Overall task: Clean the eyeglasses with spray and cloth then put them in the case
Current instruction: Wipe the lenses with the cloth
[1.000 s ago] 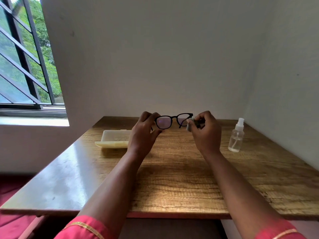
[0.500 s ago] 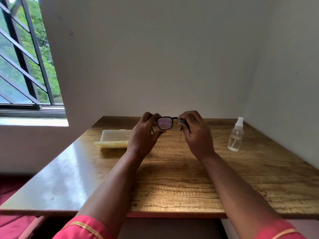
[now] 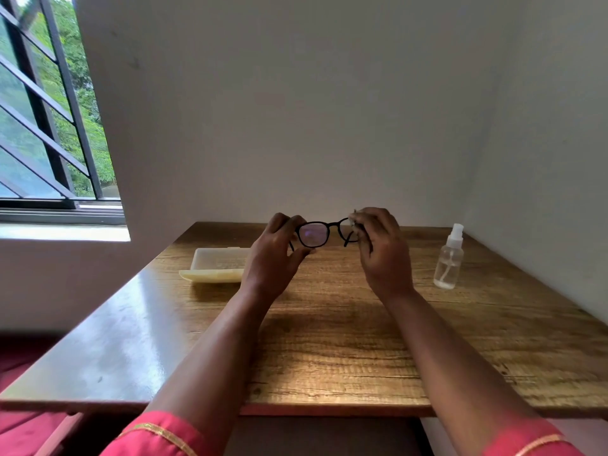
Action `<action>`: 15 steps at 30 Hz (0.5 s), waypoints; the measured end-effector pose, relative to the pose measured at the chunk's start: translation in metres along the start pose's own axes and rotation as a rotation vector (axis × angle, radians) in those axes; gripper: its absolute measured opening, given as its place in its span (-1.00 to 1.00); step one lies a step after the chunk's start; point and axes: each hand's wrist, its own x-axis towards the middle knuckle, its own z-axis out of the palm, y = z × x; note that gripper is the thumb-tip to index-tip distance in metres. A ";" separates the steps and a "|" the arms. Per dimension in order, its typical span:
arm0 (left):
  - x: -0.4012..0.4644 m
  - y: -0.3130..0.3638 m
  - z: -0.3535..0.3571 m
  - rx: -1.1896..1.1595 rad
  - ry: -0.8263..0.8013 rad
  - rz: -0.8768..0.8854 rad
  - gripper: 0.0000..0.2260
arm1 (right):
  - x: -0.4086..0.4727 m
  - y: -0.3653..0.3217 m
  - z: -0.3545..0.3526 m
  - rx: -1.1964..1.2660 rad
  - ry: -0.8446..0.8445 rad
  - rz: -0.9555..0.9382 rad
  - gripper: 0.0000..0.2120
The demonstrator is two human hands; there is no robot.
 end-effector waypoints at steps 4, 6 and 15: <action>0.000 0.000 0.000 0.009 -0.001 -0.001 -0.61 | -0.001 -0.015 0.004 -0.014 -0.095 -0.122 -0.76; 0.000 0.000 0.000 0.004 0.005 -0.008 -0.62 | -0.001 -0.018 0.004 -0.023 -0.102 -0.145 -0.77; 0.000 0.001 -0.001 -0.006 0.015 -0.011 -0.62 | 0.002 0.007 -0.001 -0.031 0.092 0.112 -0.81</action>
